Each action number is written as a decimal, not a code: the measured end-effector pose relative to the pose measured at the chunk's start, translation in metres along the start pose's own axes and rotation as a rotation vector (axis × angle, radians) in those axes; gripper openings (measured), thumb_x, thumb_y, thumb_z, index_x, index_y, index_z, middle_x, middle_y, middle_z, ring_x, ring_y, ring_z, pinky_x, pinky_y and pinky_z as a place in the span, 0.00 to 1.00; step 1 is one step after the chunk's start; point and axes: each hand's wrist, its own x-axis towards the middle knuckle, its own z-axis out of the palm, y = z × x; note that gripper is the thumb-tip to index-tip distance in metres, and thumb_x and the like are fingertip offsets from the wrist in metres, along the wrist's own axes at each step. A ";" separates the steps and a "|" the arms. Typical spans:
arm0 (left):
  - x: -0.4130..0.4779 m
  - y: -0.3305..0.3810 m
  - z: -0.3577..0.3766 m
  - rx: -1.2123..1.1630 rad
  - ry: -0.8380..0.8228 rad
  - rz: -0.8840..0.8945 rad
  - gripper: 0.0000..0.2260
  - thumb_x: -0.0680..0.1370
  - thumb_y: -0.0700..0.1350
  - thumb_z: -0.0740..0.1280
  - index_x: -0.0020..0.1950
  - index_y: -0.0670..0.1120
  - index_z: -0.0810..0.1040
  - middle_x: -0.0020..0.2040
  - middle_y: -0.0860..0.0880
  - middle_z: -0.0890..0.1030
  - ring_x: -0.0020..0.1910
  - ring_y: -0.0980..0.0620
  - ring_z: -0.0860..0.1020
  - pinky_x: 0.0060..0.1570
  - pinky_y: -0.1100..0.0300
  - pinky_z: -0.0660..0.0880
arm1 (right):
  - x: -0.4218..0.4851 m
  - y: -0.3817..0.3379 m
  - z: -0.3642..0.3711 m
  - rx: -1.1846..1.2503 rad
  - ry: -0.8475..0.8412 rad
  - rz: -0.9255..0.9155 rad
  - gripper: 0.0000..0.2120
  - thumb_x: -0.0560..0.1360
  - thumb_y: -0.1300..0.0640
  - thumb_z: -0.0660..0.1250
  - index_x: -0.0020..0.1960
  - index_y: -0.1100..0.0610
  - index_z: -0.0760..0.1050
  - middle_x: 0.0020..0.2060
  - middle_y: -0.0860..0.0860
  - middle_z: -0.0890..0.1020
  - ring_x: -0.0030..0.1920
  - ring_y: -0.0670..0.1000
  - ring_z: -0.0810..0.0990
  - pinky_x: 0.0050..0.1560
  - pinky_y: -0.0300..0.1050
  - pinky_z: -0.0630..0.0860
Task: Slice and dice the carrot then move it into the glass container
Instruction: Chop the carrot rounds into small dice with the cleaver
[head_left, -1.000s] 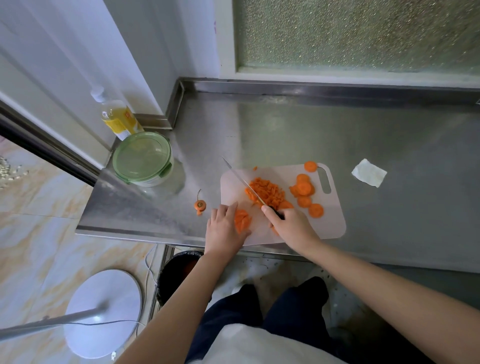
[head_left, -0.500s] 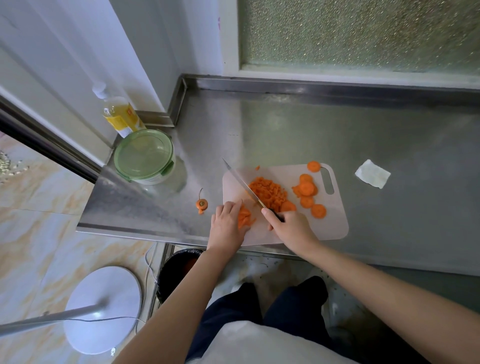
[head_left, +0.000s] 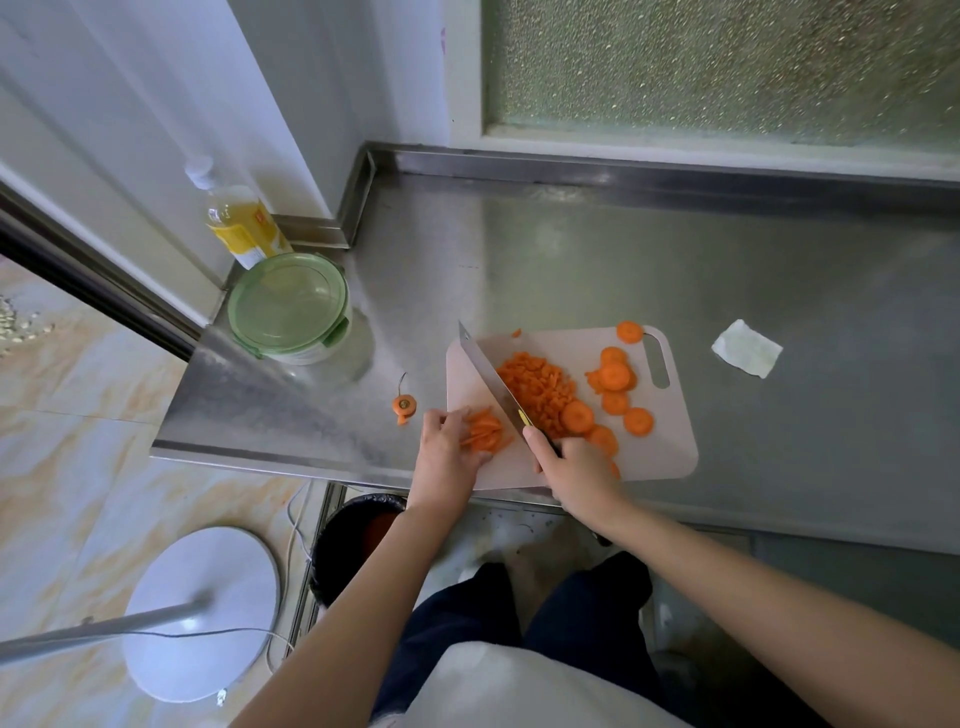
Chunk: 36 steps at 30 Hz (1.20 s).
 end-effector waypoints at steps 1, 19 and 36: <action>0.000 0.001 -0.001 0.003 -0.007 -0.018 0.24 0.70 0.33 0.72 0.65 0.42 0.73 0.54 0.47 0.66 0.50 0.55 0.72 0.53 0.80 0.62 | 0.000 0.000 0.002 -0.009 0.001 0.002 0.28 0.80 0.41 0.55 0.34 0.62 0.75 0.27 0.54 0.77 0.29 0.51 0.74 0.36 0.45 0.72; 0.004 0.002 0.013 0.210 -0.042 0.060 0.23 0.73 0.45 0.72 0.66 0.43 0.70 0.54 0.45 0.66 0.55 0.46 0.68 0.58 0.59 0.69 | 0.000 -0.004 0.007 0.059 -0.034 0.005 0.32 0.79 0.41 0.55 0.38 0.69 0.75 0.27 0.55 0.73 0.28 0.52 0.71 0.34 0.47 0.68; 0.005 0.011 0.019 -0.016 0.118 -0.107 0.11 0.78 0.37 0.63 0.59 0.40 0.78 0.49 0.46 0.71 0.45 0.51 0.72 0.48 0.70 0.65 | -0.012 -0.008 -0.005 -0.231 -0.017 -0.021 0.30 0.80 0.41 0.50 0.34 0.62 0.74 0.28 0.54 0.75 0.35 0.55 0.75 0.36 0.44 0.66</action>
